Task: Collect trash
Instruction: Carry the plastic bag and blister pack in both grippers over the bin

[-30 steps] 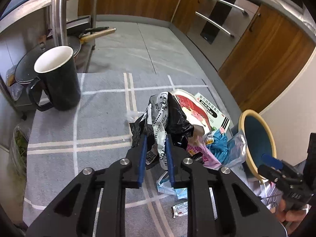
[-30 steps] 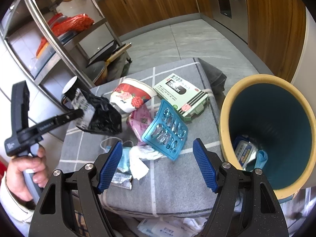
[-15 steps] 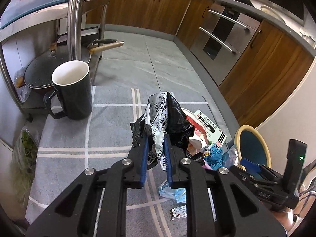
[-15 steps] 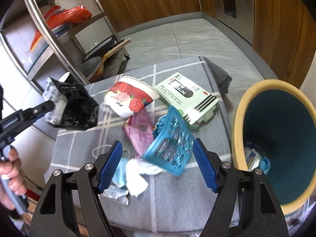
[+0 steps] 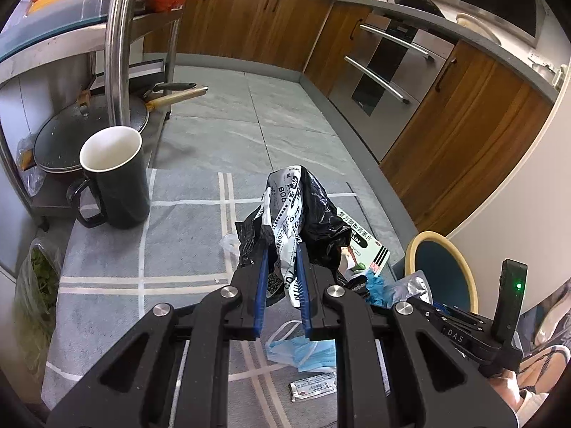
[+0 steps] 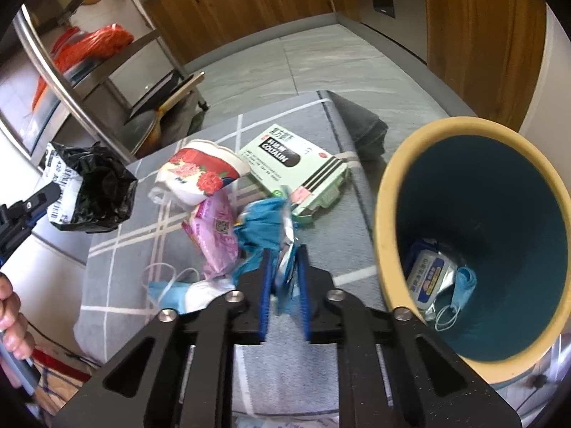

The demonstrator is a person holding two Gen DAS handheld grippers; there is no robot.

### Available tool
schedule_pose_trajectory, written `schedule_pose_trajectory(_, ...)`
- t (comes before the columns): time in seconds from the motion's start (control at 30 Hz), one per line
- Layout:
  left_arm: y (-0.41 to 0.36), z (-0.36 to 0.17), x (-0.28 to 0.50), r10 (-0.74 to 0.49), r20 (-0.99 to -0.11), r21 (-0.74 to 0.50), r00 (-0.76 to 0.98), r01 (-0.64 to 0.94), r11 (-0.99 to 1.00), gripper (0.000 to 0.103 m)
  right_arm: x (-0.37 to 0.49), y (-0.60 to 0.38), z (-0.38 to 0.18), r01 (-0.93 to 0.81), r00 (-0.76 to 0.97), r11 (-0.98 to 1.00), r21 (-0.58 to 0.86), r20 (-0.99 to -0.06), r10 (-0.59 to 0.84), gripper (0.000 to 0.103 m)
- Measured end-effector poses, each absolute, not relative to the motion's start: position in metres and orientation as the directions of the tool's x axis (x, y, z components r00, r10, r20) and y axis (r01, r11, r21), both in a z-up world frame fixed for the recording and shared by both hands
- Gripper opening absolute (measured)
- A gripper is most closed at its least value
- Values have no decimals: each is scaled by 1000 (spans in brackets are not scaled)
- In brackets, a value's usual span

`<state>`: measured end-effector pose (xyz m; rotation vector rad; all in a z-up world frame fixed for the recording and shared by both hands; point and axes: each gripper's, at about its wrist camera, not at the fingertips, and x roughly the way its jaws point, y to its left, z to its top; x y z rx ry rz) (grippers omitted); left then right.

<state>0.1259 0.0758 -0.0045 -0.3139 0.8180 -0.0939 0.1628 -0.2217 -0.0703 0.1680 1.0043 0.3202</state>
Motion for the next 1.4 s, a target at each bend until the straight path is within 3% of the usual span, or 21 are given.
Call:
schedule_pose_trajectory(0.77,32,24,129,-317,-630,-368,709,87,926,14,137,-295,-24,-105,616,908,406,-690,380,11)
schedule_pose_trajectory(1.4,-121,5,139,-493,-653,-372,576,322,870,14,105,-390,-25,55,672,903,426,-685,282,11)
